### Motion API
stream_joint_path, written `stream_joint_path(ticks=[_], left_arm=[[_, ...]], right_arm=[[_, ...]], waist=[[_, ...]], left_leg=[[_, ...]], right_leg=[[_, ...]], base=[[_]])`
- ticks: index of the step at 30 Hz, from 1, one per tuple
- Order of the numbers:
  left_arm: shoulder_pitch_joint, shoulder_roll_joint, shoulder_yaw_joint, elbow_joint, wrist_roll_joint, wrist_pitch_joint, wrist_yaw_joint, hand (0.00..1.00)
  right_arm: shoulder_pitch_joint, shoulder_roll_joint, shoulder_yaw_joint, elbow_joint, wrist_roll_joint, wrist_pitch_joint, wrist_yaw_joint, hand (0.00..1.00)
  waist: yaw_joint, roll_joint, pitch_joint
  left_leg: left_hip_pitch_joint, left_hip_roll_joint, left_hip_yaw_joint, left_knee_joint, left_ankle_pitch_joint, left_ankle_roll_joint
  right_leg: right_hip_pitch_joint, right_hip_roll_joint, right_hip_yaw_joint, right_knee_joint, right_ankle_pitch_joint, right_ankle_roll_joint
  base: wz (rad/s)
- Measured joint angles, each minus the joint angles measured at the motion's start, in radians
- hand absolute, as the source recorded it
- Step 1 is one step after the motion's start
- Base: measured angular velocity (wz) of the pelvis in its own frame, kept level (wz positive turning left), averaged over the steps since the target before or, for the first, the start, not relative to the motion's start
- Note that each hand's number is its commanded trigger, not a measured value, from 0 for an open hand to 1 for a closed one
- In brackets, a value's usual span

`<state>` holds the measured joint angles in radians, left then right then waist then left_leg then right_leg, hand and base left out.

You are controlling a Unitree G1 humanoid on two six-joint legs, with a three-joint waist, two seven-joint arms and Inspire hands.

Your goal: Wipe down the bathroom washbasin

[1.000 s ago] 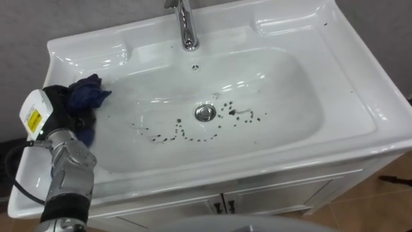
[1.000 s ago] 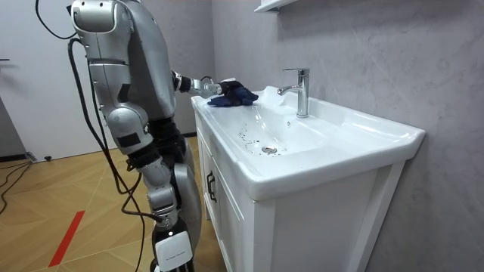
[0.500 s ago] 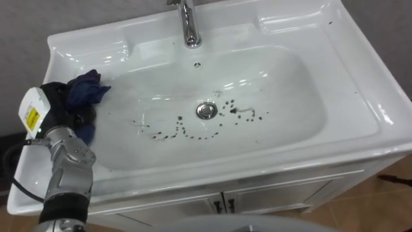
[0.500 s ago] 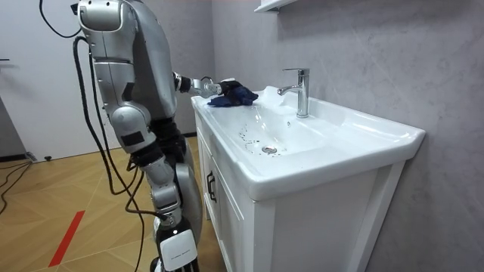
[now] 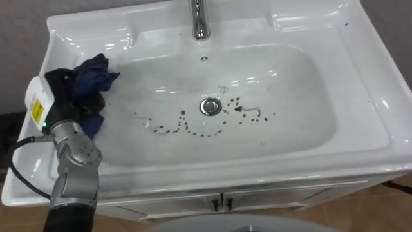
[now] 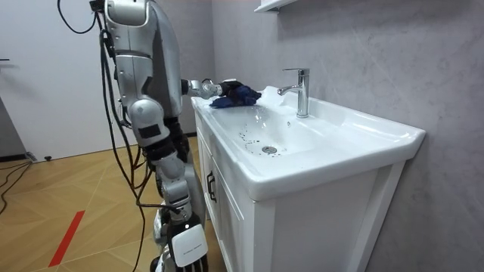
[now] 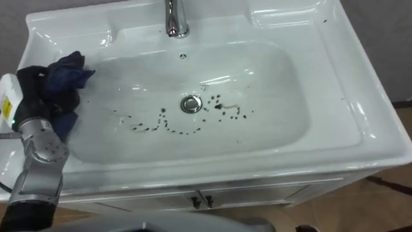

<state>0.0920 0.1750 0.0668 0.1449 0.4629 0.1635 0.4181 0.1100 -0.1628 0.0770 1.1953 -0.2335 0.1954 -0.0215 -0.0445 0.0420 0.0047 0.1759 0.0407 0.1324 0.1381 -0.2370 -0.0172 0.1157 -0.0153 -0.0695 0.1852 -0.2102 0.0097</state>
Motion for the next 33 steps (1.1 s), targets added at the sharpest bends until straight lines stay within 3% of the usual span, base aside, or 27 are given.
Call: stream_joint_path(ticks=[5,16,21,24,28,33], left_arm=[[-0.001,-0.003,-0.069,-0.030,0.001,-0.004,-0.019,1.00],[-0.005,-0.002,-0.072,-0.038,0.012,-0.061,-0.014,1.00],[-0.005,-0.002,-0.072,-0.038,0.020,-0.062,-0.011,1.00],[-0.005,-0.002,-0.071,-0.038,0.094,-0.063,-0.003,1.00],[-0.002,-0.002,-0.071,-0.038,0.187,-0.063,0.006,1.00],[0.012,0.000,-0.072,-0.038,0.209,-0.058,0.006,1.00]], right_arm=[[-0.014,-0.001,0.000,0.016,0.013,-0.034,-0.020,0.00],[-0.014,-0.002,0.000,0.067,0.032,-0.093,-0.054,0.00],[-0.021,-0.002,-0.001,0.082,0.031,-0.099,-0.054,0.00],[-0.020,-0.002,-0.003,0.084,0.017,-0.100,-0.053,0.00],[-0.019,-0.001,-0.003,0.078,-0.002,-0.093,-0.047,0.00],[-0.019,-0.001,-0.001,0.072,-0.010,-0.083,-0.040,0.00]], waist=[[-0.007,0.001,0.0002],[-0.007,0.012,0.0044],[-0.007,0.013,0.0044],[-0.007,0.011,0.0040],[-0.005,0.008,0.0006],[-0.006,0.003,-0.0048]], left_leg=[[-0.001,0.000,0.001,0.000,0.000,0.000],[0.008,0.000,0.000,-0.001,0.000,0.000],[0.008,0.000,0.000,-0.001,0.000,0.000],[0.008,0.000,0.000,-0.001,0.000,0.000],[0.008,0.000,-0.003,-0.001,0.000,0.000],[0.014,0.000,-0.004,-0.001,0.000,0.000]], right_leg=[[0.003,0.000,-0.003,-0.003,0.000,0.000],[0.022,0.000,-0.015,-0.018,0.001,0.000],[0.021,0.000,-0.015,-0.018,0.001,0.000],[0.019,0.000,-0.018,-0.018,0.000,0.000],[0.013,0.001,-0.022,-0.017,0.000,0.000],[0.016,0.001,-0.019,-0.015,0.001,-0.001]], base=[[-0.01],[0.01],[0.00],[-0.03],[-0.08],[-0.06]])
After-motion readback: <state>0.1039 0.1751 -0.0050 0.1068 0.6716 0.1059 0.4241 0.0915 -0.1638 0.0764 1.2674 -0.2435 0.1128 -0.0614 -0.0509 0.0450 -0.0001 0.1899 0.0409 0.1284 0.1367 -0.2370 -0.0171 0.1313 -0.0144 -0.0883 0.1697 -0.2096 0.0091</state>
